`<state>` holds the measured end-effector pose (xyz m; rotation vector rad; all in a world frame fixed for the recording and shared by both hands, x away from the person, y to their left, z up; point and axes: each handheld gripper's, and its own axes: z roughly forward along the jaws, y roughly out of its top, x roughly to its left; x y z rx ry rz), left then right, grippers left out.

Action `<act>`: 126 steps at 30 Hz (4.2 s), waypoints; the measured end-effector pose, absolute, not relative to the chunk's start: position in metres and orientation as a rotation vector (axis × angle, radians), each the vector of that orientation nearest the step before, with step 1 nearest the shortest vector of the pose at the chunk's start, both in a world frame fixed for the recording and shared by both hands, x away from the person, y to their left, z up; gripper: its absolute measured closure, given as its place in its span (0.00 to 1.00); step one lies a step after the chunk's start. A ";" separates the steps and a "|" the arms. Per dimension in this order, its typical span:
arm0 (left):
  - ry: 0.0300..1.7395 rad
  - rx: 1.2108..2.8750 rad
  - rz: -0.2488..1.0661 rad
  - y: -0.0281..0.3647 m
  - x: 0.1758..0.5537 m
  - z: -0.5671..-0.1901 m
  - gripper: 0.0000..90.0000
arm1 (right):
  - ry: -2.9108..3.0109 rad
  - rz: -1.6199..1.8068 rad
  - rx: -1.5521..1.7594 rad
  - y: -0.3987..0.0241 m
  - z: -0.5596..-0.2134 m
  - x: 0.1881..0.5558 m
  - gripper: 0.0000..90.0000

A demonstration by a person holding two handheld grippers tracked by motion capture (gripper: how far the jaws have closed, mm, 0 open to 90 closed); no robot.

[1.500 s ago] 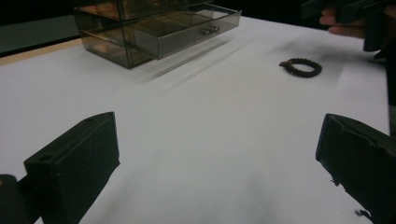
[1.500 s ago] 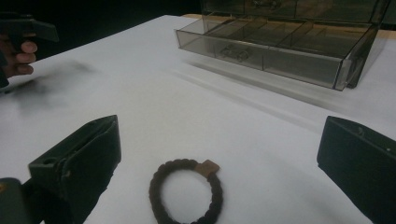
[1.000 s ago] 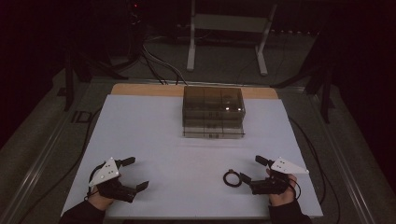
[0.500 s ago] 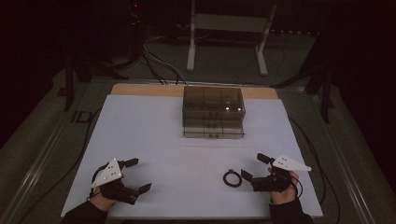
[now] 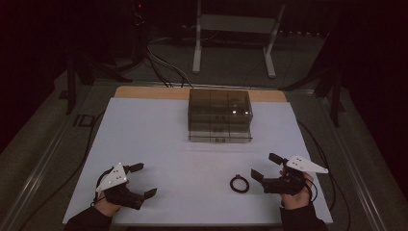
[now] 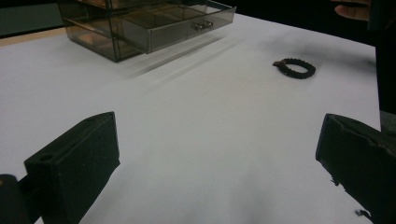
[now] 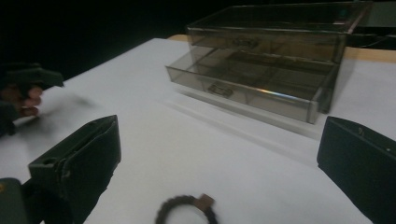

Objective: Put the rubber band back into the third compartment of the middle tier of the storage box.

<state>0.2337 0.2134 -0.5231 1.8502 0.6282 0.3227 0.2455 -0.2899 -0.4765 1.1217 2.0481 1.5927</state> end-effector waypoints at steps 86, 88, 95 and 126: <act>0.585 1.855 0.273 0.212 0.234 -0.526 0.00 | 2.459 0.991 1.079 -0.246 -0.533 0.259 0.88; 0.584 1.854 0.272 0.212 0.234 -0.526 0.00 | 2.453 0.963 1.058 -0.243 -0.532 0.258 0.90; 0.583 1.851 0.272 0.213 0.234 -0.525 0.00 | 2.454 0.924 1.020 -0.239 -0.531 0.256 0.95; 0.575 1.855 0.275 0.213 0.234 -0.523 0.00 | 2.433 1.064 1.078 -0.245 -0.512 0.253 0.97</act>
